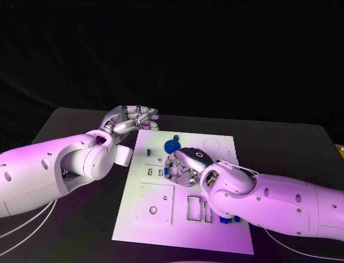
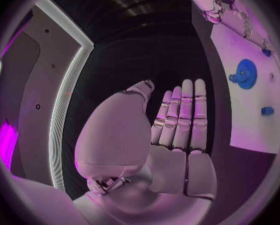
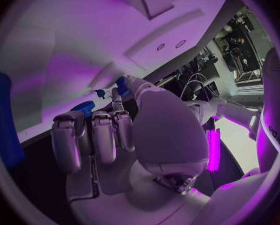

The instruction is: Assemble the parts on the task board

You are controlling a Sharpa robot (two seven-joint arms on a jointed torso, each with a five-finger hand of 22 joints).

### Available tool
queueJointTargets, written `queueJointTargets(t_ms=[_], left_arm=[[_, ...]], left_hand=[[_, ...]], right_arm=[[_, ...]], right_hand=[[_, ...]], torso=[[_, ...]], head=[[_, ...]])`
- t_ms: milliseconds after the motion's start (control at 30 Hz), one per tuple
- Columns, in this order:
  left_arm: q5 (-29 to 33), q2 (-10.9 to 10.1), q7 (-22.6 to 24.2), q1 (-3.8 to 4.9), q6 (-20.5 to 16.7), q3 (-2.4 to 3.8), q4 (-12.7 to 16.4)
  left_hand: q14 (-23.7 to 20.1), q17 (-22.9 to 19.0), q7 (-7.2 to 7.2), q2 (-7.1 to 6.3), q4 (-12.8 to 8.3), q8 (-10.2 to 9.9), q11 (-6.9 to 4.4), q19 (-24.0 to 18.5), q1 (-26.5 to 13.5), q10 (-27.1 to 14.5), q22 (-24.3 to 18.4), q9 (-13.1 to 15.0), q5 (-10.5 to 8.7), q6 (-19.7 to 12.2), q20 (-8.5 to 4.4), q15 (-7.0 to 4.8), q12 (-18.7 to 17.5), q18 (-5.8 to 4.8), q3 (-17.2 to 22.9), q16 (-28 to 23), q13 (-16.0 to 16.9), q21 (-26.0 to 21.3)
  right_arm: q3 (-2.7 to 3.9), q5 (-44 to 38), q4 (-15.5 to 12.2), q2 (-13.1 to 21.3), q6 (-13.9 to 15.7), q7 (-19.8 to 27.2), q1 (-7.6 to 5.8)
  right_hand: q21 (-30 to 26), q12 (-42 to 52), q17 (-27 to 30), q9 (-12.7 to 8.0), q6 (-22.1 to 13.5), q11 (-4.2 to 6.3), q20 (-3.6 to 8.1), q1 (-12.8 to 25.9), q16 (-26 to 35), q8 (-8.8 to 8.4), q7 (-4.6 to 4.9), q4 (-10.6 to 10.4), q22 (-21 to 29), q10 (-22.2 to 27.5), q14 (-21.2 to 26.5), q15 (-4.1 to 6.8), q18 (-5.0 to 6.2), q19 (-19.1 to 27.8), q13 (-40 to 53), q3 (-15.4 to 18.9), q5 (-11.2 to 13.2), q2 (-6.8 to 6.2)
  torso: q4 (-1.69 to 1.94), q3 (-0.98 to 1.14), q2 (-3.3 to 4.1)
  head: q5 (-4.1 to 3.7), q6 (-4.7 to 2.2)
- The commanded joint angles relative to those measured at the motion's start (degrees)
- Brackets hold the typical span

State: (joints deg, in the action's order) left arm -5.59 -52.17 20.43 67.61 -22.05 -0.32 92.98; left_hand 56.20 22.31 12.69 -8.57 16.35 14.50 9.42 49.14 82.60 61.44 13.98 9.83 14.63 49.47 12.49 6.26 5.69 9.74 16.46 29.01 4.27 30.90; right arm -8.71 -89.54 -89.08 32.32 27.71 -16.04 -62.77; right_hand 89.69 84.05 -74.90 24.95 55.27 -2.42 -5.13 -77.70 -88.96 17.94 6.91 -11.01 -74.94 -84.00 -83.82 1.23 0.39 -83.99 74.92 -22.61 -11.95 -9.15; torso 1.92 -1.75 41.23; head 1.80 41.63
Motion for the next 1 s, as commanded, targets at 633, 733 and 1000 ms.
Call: queueJointTargets(t_ms=[633,733,1000], left_arm=[[-0.23,0.05,0.15,0.02,1.09,0.03,0.03],[-0.23,0.05,0.14,0.02,1.09,0.03,0.03],[-0.24,0.03,0.08,0.02,1.15,0.03,-0.02]], left_hand=[[-0.42,0.1,0.15,-0.37,0.08,-0.18,0.0,-0.37,0.11,-0.23,0.09,-0.07,-0.22,-0.44,0.0,0.07,-0.37,0.61,0.24,-0.04,-0.05,0.4],[-0.42,0.1,0.15,-0.37,0.08,-0.18,0.0,-0.37,0.11,-0.23,0.09,-0.07,-0.22,-0.44,0.0,0.07,-0.37,0.61,0.24,-0.04,-0.05,0.4],[-0.42,0.1,0.15,-0.37,0.08,-0.18,0.0,-0.37,0.11,-0.23,0.09,-0.07,-0.22,-0.44,0.0,0.07,-0.37,0.61,0.24,-0.04,-0.05,0.4]], right_arm=[[-0.2,-1.08,0.63,-0.34,-1.55,-0.59,0.3],[-0.2,-1.08,0.62,-0.34,-1.39,-0.5,0.3],[-0.2,-1.06,0.23,-0.09,0.05,0.09,0.32]], right_hand=[[-0.57,-0.93,-10.73,-0.43,-2.78,-0.88,-0.19,3.17,0.2,-1.02,1.05,-1.91,-14.61,0.93,-5.24,-0.52,-0.16,-5.45,6.48,1.4,2.55,-2.07],[-0.89,-1.3,-10.46,-0.67,-3.71,-1.21,-0.42,3.28,0.29,-1.51,1.41,-2.05,-14.45,1.36,-5.17,-0.79,-0.07,-5.24,6.06,1.75,2.51,-2.36],[-1.47,-2.25,-9.71,-1.12,-5.9,-1.9,-1.05,4.76,0.55,-2.63,2.1,-3.6,-14.19,2.55,-4.98,-1.43,0.08,-4.89,5.02,4.57,2.21,-3.52]], torso=[[0.0,0.0,-0.02],[0.01,-0.01,-0.01],[0.0,-0.01,-0.01]], head=[[-0.14,-0.1],[-0.15,-0.11],[-0.2,-0.17]])
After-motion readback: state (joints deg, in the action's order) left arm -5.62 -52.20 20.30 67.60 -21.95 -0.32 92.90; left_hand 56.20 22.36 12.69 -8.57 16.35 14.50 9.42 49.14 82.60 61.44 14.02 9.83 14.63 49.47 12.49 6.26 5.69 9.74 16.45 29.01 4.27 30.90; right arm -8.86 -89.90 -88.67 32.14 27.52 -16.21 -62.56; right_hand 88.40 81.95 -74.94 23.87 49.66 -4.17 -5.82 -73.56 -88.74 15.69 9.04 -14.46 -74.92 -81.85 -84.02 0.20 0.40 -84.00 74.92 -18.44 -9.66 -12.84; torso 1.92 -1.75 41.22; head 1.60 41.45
